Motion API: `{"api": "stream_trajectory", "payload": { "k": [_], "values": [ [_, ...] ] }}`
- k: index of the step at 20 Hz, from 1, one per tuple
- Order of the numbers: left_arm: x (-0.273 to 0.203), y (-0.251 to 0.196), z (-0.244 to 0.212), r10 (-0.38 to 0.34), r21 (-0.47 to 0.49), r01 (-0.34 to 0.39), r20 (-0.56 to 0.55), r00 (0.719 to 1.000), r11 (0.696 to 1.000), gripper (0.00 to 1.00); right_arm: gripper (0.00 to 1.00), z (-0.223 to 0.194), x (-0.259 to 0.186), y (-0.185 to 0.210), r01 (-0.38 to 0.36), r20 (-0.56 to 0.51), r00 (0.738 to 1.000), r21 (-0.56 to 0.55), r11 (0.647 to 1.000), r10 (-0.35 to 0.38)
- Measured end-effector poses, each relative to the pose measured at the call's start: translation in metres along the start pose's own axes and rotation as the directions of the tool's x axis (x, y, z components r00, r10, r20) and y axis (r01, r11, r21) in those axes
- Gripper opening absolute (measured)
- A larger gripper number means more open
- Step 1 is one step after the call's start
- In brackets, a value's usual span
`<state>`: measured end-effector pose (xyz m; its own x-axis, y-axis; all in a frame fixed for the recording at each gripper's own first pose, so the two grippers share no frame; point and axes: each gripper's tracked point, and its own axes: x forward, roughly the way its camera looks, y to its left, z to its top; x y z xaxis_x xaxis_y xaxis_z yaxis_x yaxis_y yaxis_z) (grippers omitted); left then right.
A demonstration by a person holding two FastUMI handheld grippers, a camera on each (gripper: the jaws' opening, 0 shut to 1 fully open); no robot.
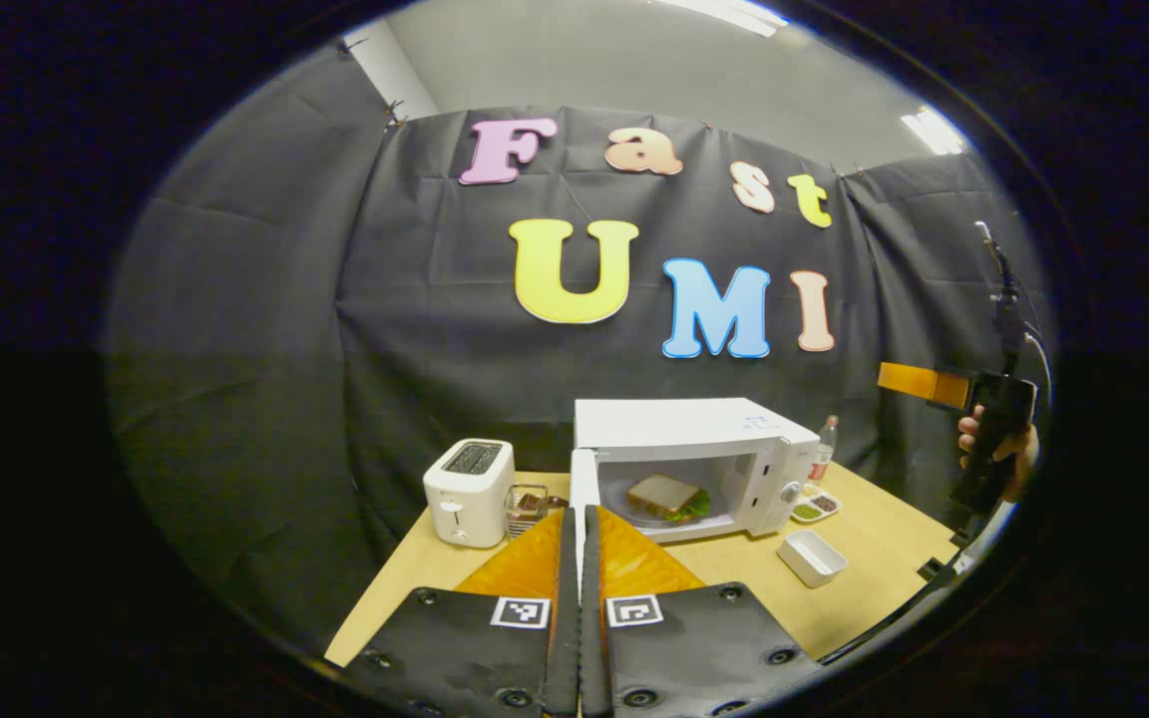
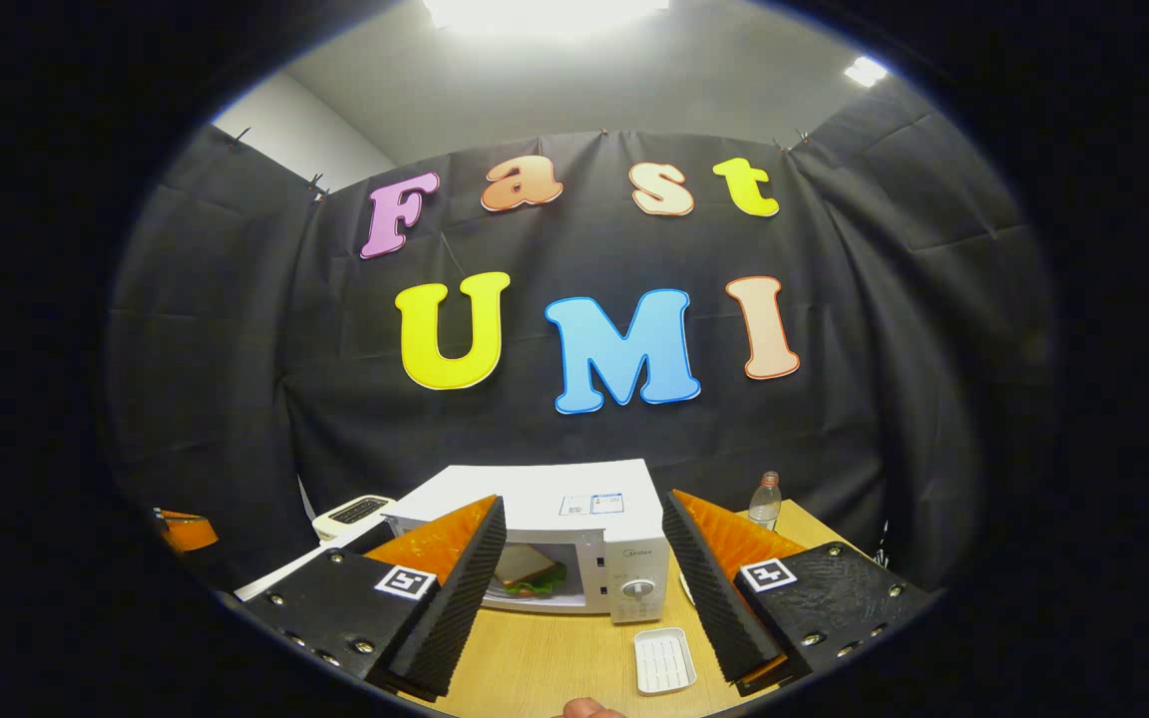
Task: Open the microwave oven with the left hand, put the food in, and close the microwave oven.
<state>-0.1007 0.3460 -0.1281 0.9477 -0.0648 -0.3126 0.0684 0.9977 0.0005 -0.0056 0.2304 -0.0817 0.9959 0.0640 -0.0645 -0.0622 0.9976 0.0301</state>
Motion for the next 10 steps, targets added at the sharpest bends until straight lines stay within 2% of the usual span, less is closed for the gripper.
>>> {"api": "stream_trajectory", "payload": {
  "k": [5, 10],
  "values": [
    [-0.011, 0.027, -0.05, 0.013, 0.074, -0.005, -0.105, 0.994, 0.997, 0.07, 0.95, 0.0, -0.001, 0.0, 0.007, -0.005, 1.0, 0.006, 1.0, -0.007],
    [-0.017, 0.021, -0.092, -0.049, 0.079, 0.065, -0.192, 0.98, 0.995, 0.07, 0.95, 0.019, -0.003, -0.018, 0.052, 0.039, 0.998, -0.018, 0.998, -0.052]
  ]
}}
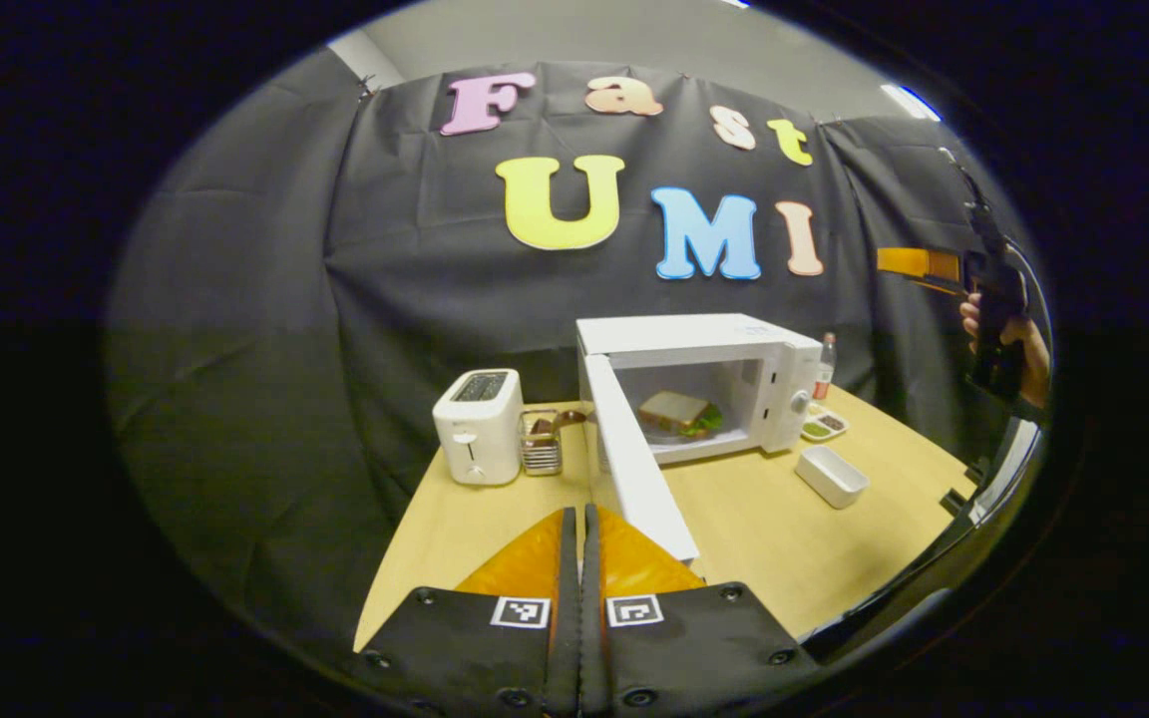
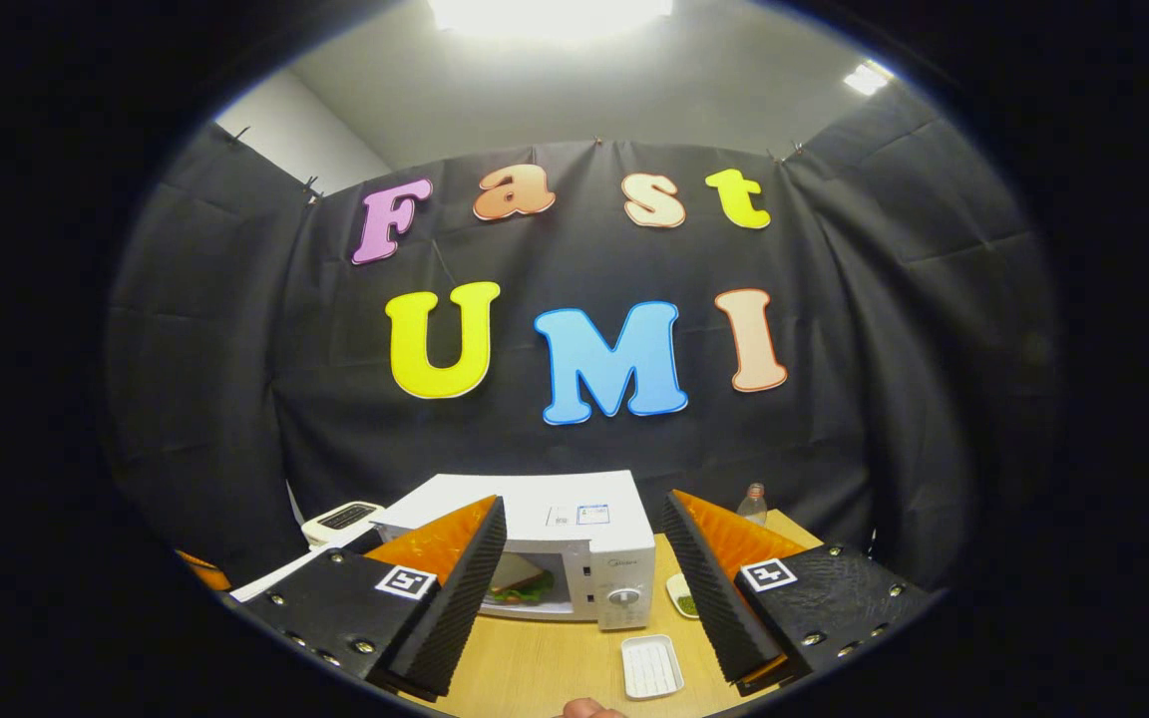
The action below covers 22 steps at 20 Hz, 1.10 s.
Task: Open the microwave oven with the left hand, put the food in, and close the microwave oven.
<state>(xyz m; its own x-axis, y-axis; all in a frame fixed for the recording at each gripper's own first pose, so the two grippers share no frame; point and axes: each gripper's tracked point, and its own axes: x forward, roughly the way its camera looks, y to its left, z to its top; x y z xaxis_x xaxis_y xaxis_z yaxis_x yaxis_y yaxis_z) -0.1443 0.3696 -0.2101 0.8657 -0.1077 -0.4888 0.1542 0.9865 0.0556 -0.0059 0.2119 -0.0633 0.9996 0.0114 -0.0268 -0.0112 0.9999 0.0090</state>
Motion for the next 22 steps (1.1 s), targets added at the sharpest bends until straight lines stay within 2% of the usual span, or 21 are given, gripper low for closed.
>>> {"api": "stream_trajectory", "payload": {
  "k": [4, 10, 12, 19, 22],
  "values": [
    [0.0, -0.012, -0.014, -0.023, -0.023, 0.023, -0.024, 0.999, 0.999, 0.07, 0.95, 0.005, 0.004, -0.011, 0.023, 0.009, 1.0, -0.011, 1.0, -0.023],
    [0.007, -0.053, -0.004, -0.071, -0.034, 0.071, -0.019, 0.997, 0.997, 0.09, 0.95, 0.018, 0.013, -0.02, 0.01, 0.034, 0.999, 0.003, 1.0, -0.01],
    [0.012, -0.072, 0.0, -0.098, -0.05, 0.097, -0.018, 0.995, 0.994, 0.07, 0.95, 0.022, 0.019, -0.025, 0.005, 0.036, 0.999, -0.003, 1.0, -0.005],
    [0.047, -0.14, 0.019, -0.197, -0.051, 0.196, -0.02, 0.98, 0.979, 0.09, 0.95, 0.028, 0.047, -0.055, 0.002, 0.027, 1.0, -0.013, 1.0, -0.002],
    [0.067, -0.163, 0.028, -0.231, -0.048, 0.23, -0.022, 0.973, 0.972, 0.05, 0.95, 0.028, 0.054, -0.069, 0.003, 0.023, 1.0, -0.005, 1.0, -0.003]
  ]
}}
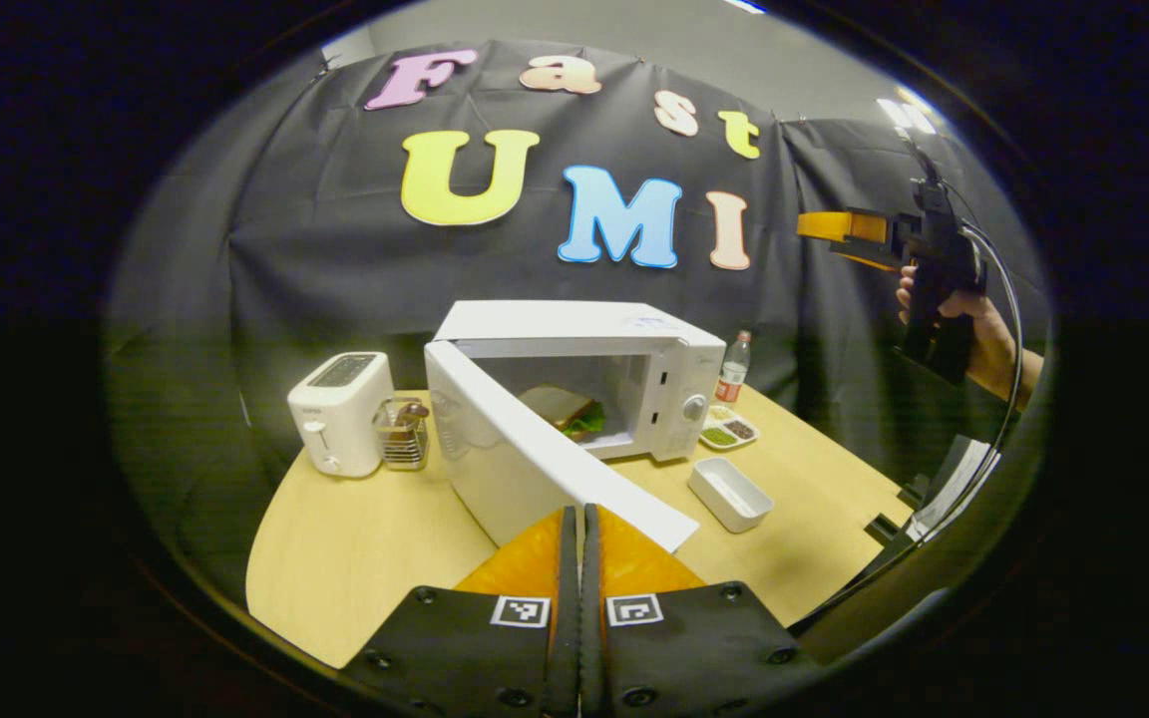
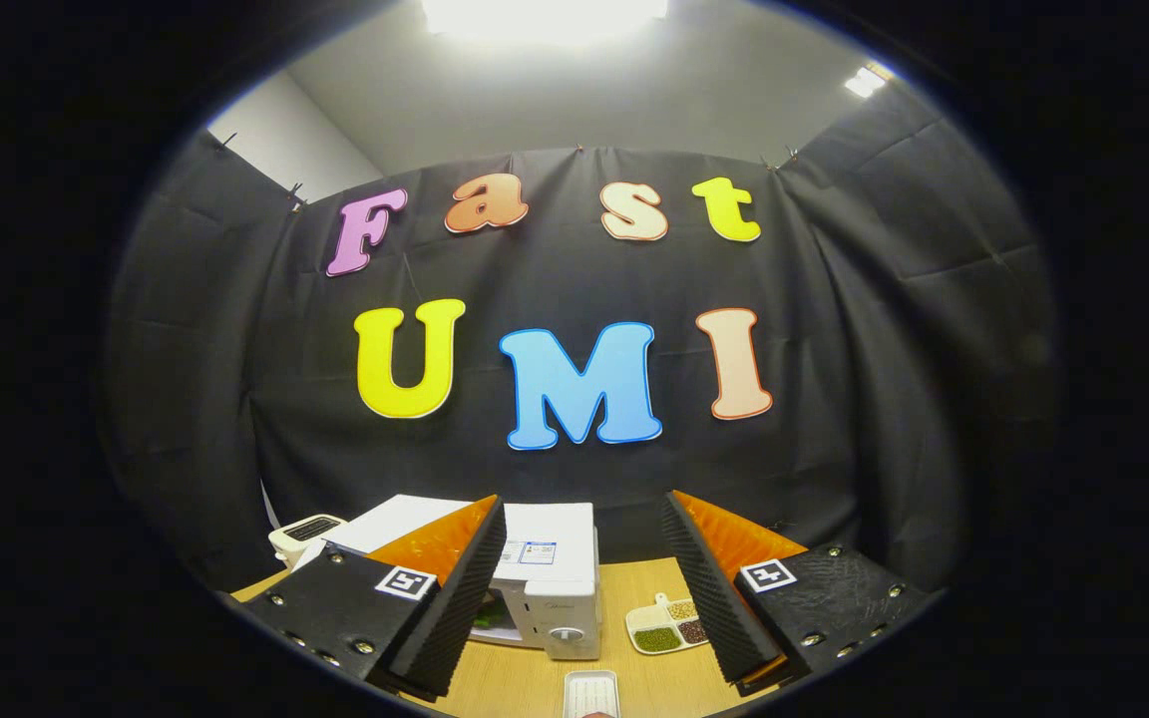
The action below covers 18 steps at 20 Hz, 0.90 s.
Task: Open the microwave oven with the left hand, put the food in, and close the microwave oven.
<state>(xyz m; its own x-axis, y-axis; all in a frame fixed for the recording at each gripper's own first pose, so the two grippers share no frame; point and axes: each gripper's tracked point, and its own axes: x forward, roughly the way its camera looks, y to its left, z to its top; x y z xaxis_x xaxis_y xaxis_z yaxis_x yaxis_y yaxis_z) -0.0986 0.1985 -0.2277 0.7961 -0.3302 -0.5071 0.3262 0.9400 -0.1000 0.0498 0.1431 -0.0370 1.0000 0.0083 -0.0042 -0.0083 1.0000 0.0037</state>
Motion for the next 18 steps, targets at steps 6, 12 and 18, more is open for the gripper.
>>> {"api": "stream_trajectory", "payload": {
  "k": [6, 12, 18],
  "values": [
    [0.036, -0.032, 0.01, -0.057, 0.011, 0.057, -0.009, 0.998, 0.998, 0.07, 0.95, -0.005, 0.007, -0.022, 0.005, -0.01, 1.0, 0.005, 1.0, -0.005],
    [0.077, -0.051, 0.023, -0.083, -0.01, 0.083, 0.01, 0.997, 0.997, 0.07, 0.95, -0.013, 0.012, -0.041, 0.009, -0.031, 0.999, 0.016, 1.0, -0.008],
    [0.127, -0.075, 0.037, -0.116, -0.059, 0.118, 0.03, 0.993, 0.991, 0.07, 0.95, -0.02, 0.016, -0.053, 0.007, -0.049, 0.999, 0.026, 1.0, -0.006]
  ]
}}
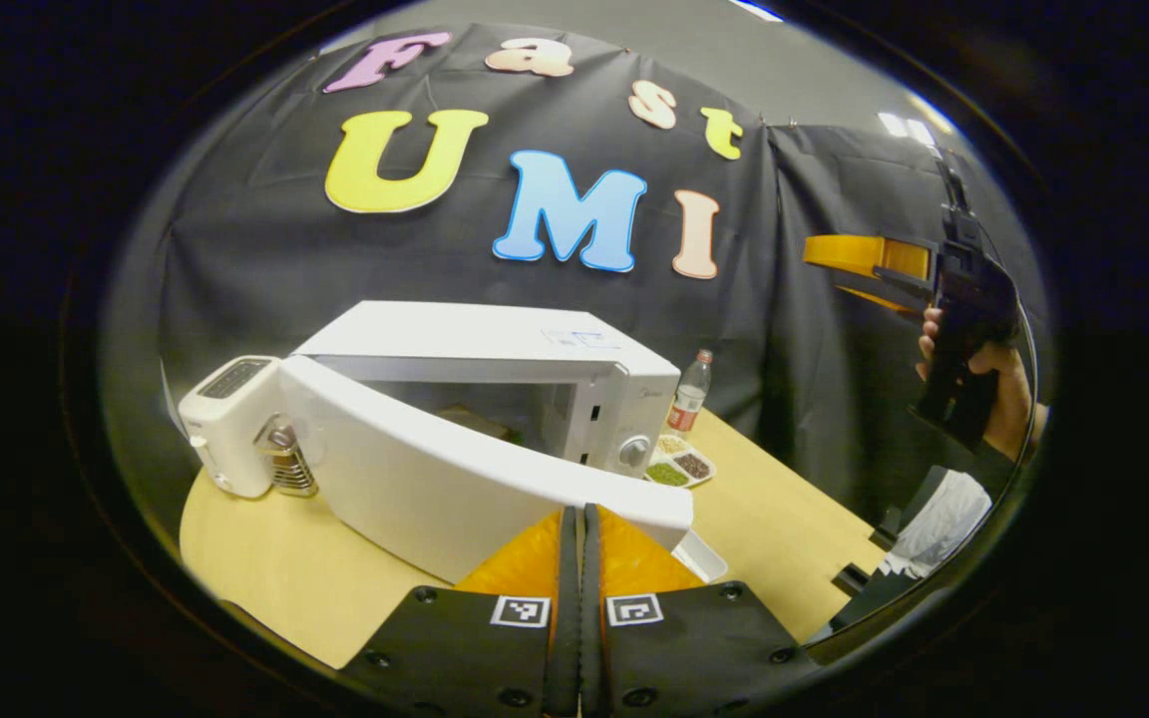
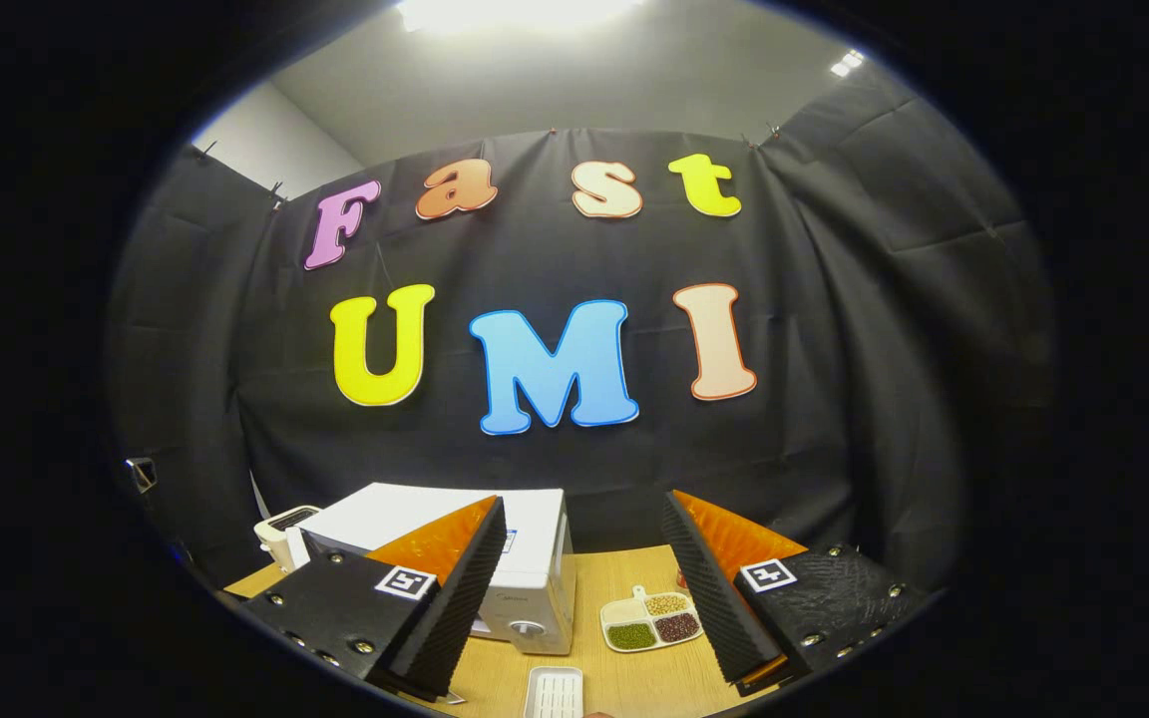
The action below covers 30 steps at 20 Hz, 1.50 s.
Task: Open the microwave oven with the left hand, put the food in, and close the microwave oven.
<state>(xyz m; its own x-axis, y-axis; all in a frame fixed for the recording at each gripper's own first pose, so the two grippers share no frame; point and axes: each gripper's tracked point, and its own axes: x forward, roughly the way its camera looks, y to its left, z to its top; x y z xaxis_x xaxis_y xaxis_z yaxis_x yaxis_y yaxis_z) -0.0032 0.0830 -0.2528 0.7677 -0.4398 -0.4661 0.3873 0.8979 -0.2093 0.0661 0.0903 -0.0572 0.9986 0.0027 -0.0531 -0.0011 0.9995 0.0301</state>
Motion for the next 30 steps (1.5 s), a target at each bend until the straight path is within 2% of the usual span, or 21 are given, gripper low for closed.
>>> {"api": "stream_trajectory", "payload": {
  "k": [14, 26, 30],
  "values": [
    [0.092, -0.017, 0.035, 0.001, 0.043, -0.001, 0.003, 1.0, 0.999, 0.07, 0.95, -0.022, 0.01, -0.038, 0.037, -0.059, 0.998, 0.032, 0.999, -0.035],
    [0.147, -0.009, 0.054, 0.061, -0.019, -0.062, -0.008, 0.998, 0.998, 0.07, 0.95, -0.03, 0.025, -0.072, 0.086, -0.072, 0.994, 0.044, 0.995, -0.083],
    [0.161, -0.013, 0.048, 0.033, -0.066, -0.035, -0.024, 0.999, 0.997, 0.07, 0.95, -0.031, 0.026, -0.074, 0.081, -0.065, 0.995, 0.013, 0.997, -0.08]
  ]
}}
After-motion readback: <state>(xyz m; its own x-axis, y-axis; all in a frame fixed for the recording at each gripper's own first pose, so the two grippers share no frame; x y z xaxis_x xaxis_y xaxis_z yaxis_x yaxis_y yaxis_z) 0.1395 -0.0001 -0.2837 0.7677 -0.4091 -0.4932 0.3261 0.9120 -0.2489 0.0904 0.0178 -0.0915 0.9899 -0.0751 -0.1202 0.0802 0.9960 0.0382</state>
